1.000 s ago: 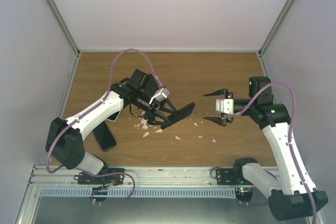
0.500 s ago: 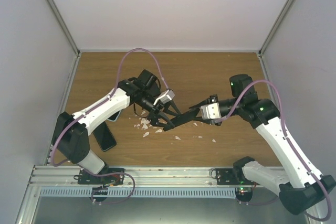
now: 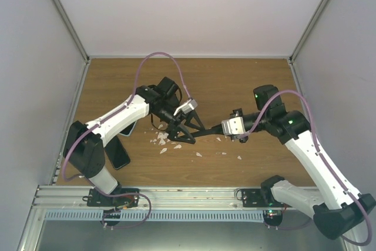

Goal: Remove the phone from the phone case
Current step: Adjust the phone.

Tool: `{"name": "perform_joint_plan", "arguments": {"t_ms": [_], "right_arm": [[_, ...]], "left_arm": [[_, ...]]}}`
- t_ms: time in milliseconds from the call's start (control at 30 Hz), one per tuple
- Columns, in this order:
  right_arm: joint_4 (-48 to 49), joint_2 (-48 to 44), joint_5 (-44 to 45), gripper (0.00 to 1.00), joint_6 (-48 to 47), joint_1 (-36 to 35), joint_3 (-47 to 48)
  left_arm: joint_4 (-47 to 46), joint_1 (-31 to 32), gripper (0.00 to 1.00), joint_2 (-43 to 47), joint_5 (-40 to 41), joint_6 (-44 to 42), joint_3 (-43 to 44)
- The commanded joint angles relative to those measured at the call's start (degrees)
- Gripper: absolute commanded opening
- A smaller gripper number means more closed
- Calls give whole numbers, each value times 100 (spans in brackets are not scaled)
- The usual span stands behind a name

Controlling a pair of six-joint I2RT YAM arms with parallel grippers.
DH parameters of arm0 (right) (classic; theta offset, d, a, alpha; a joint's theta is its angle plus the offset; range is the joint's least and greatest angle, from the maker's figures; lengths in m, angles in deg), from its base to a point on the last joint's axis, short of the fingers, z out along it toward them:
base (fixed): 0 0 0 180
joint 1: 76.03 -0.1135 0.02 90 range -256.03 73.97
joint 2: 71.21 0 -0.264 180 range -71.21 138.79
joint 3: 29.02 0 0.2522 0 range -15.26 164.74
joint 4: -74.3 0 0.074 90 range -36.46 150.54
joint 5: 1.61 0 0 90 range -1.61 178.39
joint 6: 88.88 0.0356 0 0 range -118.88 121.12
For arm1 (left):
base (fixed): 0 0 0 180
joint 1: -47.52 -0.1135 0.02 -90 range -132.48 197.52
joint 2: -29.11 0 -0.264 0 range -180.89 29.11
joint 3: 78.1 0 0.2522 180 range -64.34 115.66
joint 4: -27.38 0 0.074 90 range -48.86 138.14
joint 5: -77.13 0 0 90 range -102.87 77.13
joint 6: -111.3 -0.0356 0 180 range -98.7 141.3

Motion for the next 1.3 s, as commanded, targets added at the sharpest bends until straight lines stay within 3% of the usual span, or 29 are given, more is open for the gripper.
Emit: {"name": "perform_joint_plan", "arguments": {"t_ms": [0,533,800,967,1267], "right_arm": [[399,-34,-179,1,329,-31,118],[302,-184,-269,1,624,-31,-167],[49,-92,-159,1,427,-33,116],[154,-64,-133,1,500,-31,209],[317,-272,58,1,663,-33,97]], "left_arm": [[130,-162,99,-55,306,-118,511],[484,-712,99,-231,841,-292,1099],[1598,-690,99,-994,998,-337,2579],[1051,-627,99,-1128,1275,159,2956],[1662,-249,99,-1713,2051,332,4727]]}}
